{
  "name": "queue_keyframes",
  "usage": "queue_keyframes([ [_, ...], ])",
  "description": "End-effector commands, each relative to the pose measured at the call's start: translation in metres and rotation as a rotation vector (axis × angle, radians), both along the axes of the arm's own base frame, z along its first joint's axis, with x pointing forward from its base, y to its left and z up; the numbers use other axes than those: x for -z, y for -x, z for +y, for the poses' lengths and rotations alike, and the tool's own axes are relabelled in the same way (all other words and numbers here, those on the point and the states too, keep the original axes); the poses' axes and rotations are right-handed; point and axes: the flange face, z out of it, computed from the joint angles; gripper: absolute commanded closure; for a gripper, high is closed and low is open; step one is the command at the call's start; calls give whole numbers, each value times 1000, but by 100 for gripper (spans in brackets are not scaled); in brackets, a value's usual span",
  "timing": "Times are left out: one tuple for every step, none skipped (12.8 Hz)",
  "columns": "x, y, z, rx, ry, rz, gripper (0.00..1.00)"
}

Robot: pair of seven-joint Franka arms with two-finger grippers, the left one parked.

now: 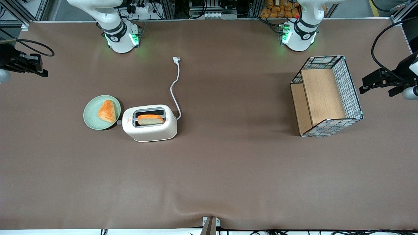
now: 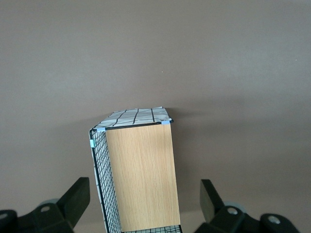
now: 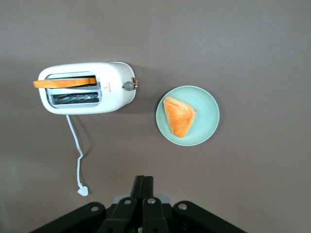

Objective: Press toaster button with right arm
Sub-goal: 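Move the right gripper toward the white toaster's lever side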

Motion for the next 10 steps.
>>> queue_keyframes([
  [19,-8,-5,18,-76,24,100],
  [30,-12,-8,34,-104,34,100],
  [37,-16,-7,37,-122,39,100],
  [46,-22,-6,40,-139,49,100],
  [52,-26,-5,46,-159,54,100],
  [59,-28,-4,51,-185,62,100],
  [67,-30,-6,64,-203,64,100],
  [74,-31,-7,74,-213,63,100],
  [81,-32,-6,80,-233,71,100],
  [91,-36,-9,90,-246,86,100],
])
